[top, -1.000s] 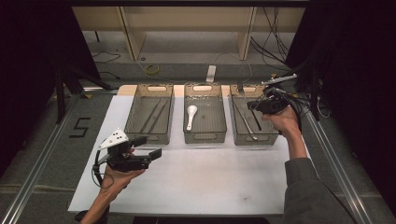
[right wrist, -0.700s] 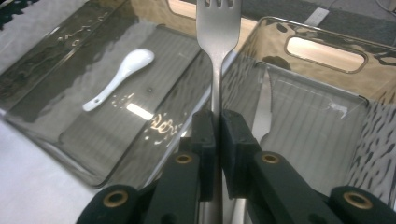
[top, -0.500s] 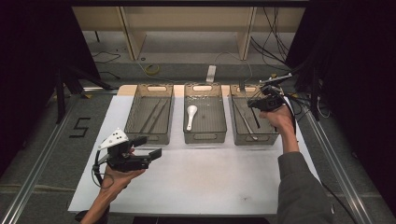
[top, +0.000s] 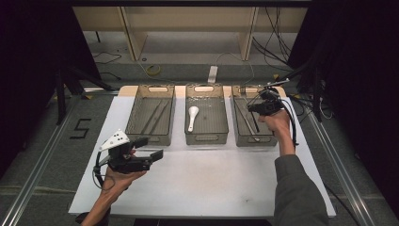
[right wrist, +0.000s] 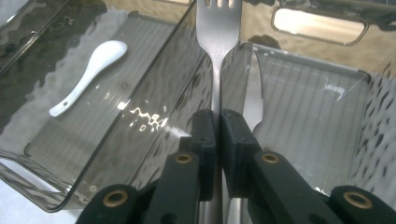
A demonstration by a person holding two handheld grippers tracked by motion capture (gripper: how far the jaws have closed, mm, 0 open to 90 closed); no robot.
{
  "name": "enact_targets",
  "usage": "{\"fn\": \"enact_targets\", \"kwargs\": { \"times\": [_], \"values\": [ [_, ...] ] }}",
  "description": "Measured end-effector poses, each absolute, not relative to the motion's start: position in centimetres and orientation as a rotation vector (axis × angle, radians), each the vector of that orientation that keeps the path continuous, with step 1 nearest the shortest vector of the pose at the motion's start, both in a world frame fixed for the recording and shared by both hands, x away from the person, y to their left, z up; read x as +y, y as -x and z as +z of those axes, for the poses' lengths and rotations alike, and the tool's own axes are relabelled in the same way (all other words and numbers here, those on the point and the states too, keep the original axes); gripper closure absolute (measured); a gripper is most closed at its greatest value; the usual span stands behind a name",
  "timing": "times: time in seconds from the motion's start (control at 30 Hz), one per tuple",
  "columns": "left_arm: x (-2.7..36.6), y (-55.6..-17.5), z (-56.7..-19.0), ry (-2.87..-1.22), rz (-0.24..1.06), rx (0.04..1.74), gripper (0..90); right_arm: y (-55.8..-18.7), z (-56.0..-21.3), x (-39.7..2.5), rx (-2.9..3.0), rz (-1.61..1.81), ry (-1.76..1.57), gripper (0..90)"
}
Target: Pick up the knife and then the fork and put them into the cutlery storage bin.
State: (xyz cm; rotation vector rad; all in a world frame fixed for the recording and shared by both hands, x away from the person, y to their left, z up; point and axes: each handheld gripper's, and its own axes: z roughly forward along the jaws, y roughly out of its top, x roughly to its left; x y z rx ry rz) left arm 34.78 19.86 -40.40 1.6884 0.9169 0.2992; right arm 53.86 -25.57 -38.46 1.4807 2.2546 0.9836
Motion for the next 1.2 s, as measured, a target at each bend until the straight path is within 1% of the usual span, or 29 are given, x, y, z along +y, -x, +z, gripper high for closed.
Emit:
{"fn": "enact_targets", "kwargs": {
  "times": [1.07,1.17,1.2],
  "values": [
    [19.9,-34.8,-40.4,-1.681,0.300,0.921,14.4,-53.5,-41.0,-24.7,2.205,0.963,-1.671,84.6],
    [19.9,-34.8,-40.4,-1.682,0.300,0.920,14.4,-53.6,-41.3,-24.8,2.218,0.970,-1.708,82.8],
    [19.9,-34.8,-40.4,-1.682,0.300,0.921,14.4,-53.7,-41.4,-24.8,2.224,0.965,-1.706,77.9]
  ]
}}
